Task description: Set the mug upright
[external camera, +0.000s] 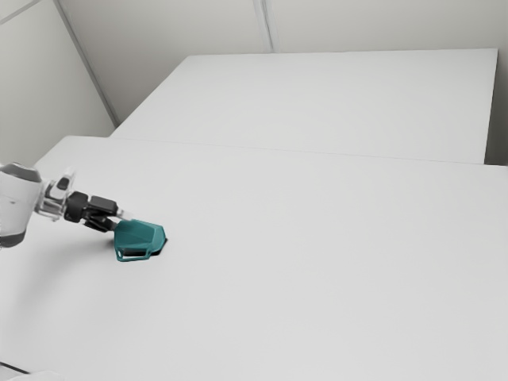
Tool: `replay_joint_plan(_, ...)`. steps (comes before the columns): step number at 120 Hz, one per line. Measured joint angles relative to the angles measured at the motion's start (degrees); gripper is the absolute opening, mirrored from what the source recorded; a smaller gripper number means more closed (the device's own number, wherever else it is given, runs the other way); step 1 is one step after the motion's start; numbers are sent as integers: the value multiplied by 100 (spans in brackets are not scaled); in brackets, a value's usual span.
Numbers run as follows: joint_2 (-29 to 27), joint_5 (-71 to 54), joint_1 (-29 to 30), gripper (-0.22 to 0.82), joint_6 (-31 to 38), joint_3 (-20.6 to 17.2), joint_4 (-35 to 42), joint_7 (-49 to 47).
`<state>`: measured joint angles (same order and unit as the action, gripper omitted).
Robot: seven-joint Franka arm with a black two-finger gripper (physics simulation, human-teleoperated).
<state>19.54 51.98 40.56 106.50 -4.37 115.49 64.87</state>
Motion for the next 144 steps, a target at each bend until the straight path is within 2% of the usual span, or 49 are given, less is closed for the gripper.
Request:
replay_joint_plan(25, -16, 165, -98, 60, 100, -35, 204, 305)
replay_joint_plan(45, -67, 120, -117, 19, 189, -38, 197, 492)
replay_joint_plan(64, -168, 56, -124, 3, 271, -45, 182, 620)
replay_joint_plan(100, -535, 12, -532, -15, 384, -47, 192, 722)
replay_joint_plan(144, -896, -417, -944, -18, 760, -51, 330, 579)
